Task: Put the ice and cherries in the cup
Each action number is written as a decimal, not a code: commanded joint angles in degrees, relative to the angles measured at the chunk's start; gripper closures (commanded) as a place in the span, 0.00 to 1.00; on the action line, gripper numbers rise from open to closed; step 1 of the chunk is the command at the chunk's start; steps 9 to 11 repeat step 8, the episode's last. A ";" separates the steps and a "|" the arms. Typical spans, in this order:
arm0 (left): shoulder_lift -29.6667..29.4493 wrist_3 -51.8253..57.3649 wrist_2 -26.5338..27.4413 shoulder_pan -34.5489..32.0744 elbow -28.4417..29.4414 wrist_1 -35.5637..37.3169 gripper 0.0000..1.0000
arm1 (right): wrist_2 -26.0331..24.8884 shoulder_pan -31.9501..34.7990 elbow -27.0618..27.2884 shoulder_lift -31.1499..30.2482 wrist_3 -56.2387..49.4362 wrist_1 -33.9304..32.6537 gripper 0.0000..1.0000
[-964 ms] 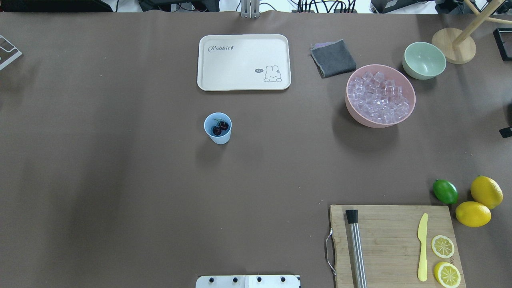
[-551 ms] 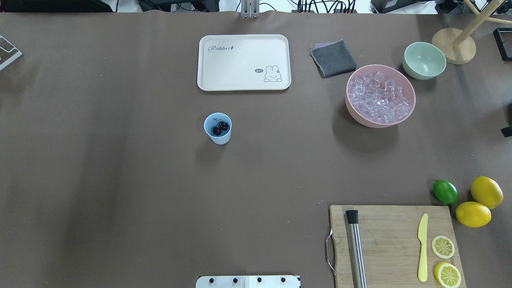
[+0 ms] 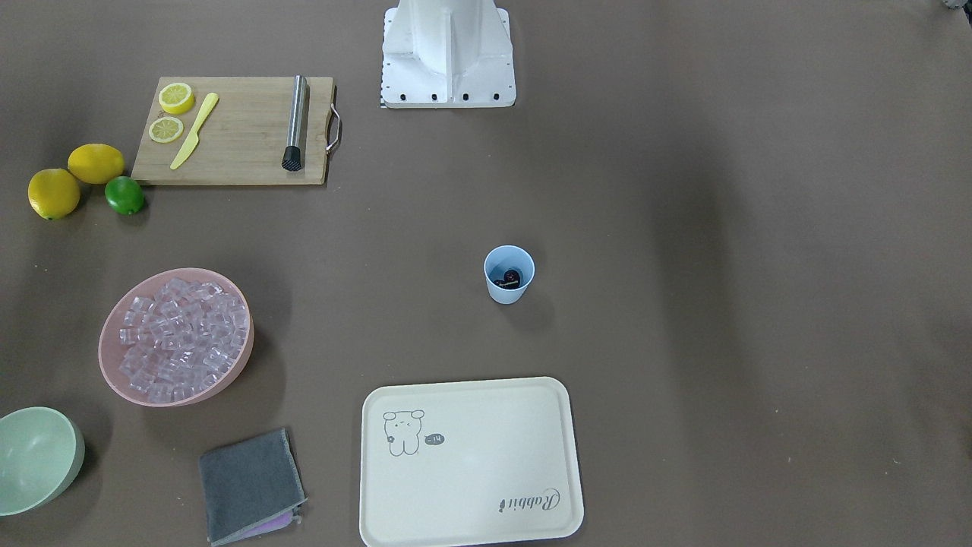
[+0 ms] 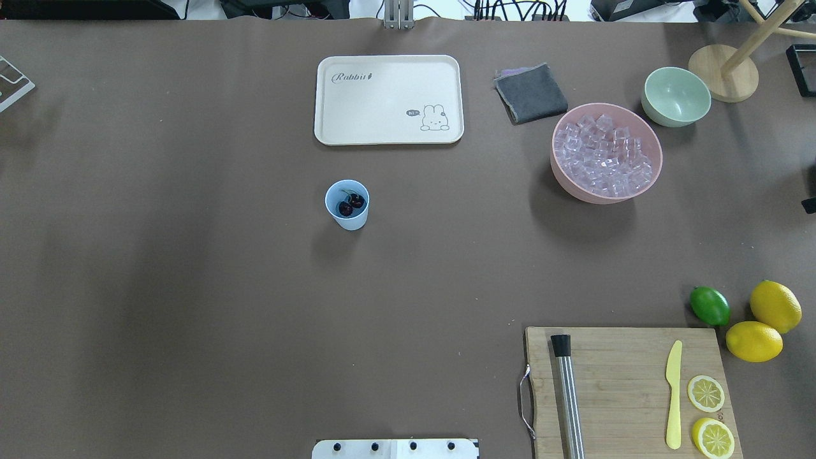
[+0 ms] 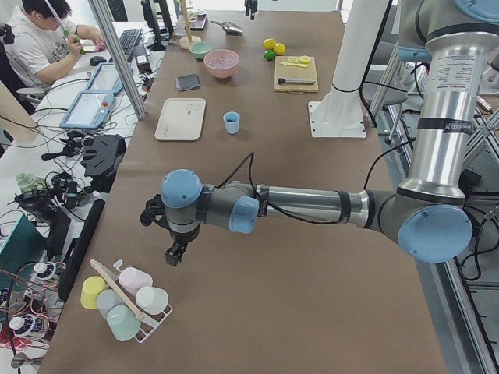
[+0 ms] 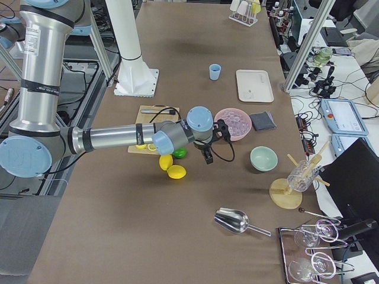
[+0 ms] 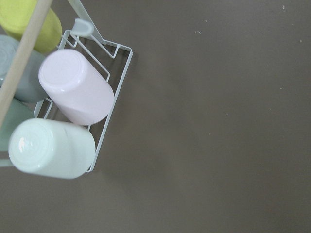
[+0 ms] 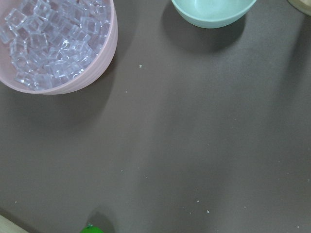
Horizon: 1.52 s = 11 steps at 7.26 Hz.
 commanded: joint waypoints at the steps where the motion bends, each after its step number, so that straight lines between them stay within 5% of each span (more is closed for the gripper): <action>1: -1.71 -0.31 0.06 -0.05 1.72 -0.10 0.02 | -0.40 1.75 -1.69 0.45 -0.14 -0.25 0.02; 2: -2.15 -0.31 0.15 0.12 2.07 -0.18 0.02 | -0.32 3.25 -2.92 0.54 -0.14 -0.77 0.02; 4: -4.43 -0.14 0.23 0.12 2.51 0.16 0.02 | -8.44 2.74 -4.08 2.90 -0.75 -8.64 0.02; 8: -6.55 0.04 4.01 1.53 2.33 1.22 0.02 | -11.73 7.83 -4.16 10.19 -11.71 -26.41 0.02; 11: -6.55 0.04 4.01 1.53 2.33 1.22 0.02 | -11.73 7.83 -4.16 10.19 -11.71 -26.41 0.02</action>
